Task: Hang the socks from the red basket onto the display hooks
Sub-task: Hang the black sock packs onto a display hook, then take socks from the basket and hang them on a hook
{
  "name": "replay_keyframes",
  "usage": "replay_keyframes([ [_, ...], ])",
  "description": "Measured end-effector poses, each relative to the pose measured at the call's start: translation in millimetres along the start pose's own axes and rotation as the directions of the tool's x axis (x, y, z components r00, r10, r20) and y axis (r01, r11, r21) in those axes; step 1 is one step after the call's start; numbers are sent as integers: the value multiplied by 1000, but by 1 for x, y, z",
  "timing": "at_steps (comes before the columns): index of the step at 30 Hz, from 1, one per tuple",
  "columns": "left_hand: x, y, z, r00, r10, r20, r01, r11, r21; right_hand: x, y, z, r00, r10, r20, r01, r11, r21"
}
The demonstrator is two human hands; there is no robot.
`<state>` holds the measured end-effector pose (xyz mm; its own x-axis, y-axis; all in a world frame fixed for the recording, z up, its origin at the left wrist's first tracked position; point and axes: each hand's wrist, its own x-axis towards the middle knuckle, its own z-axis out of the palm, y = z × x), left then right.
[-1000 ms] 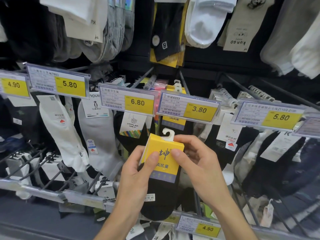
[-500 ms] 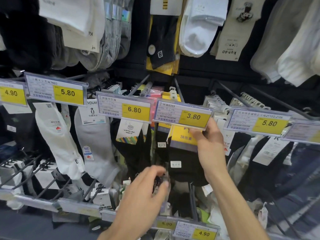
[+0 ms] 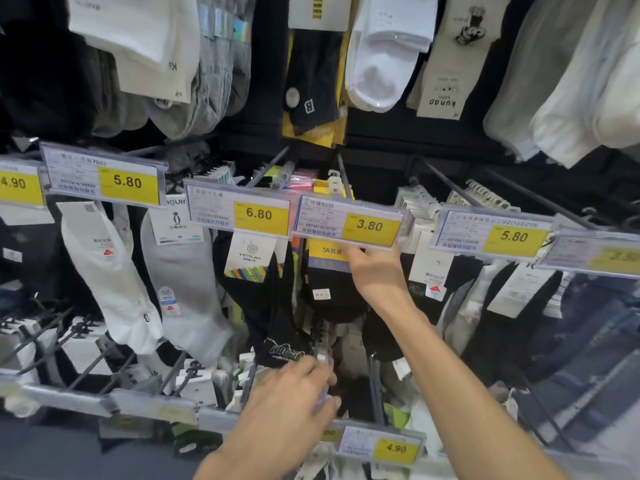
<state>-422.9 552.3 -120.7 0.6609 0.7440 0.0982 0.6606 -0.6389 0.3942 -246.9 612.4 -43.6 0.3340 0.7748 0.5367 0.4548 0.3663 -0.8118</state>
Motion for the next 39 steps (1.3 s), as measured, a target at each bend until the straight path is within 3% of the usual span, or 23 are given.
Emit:
replay_keyframes([
  [5,-2,16,-4,972,144,-187,-163,982,-91,-40,-5,-23,999,25,28,-20,987,-158],
  [10,-16,45,19,907,284,-311,-364,901,-236,-160,-11,-81,999,40,20,-34,975,-221],
  [14,-24,92,85,847,484,-221,-532,777,-337,-257,-7,-140,977,212,-35,-211,921,-327],
  [18,-43,171,162,761,648,-28,-609,700,-373,-341,-10,-215,892,393,-222,-450,815,-365],
  [21,-65,242,203,620,783,51,-676,565,-473,-400,-21,-271,809,429,-401,-583,670,-460],
  [23,-81,290,217,565,814,132,-677,549,-491,-443,-28,-303,729,394,-560,-680,512,-525],
  [27,-115,366,242,414,893,176,-714,439,-545,-528,-41,-341,420,283,-862,-902,27,-431],
  [30,-131,394,261,304,925,227,-715,378,-588,-569,-44,-338,261,387,-884,-910,-206,-359],
  [34,-132,394,270,275,925,263,-705,380,-598,-570,-28,-331,269,395,-878,-857,-317,-405],
  [37,-125,387,272,355,895,269,-676,445,-588,-557,-17,-332,335,353,-874,-819,-349,-455],
  [39,-121,386,271,391,882,263,-674,469,-571,-556,-15,-336,335,379,-863,-821,-331,-464],
])
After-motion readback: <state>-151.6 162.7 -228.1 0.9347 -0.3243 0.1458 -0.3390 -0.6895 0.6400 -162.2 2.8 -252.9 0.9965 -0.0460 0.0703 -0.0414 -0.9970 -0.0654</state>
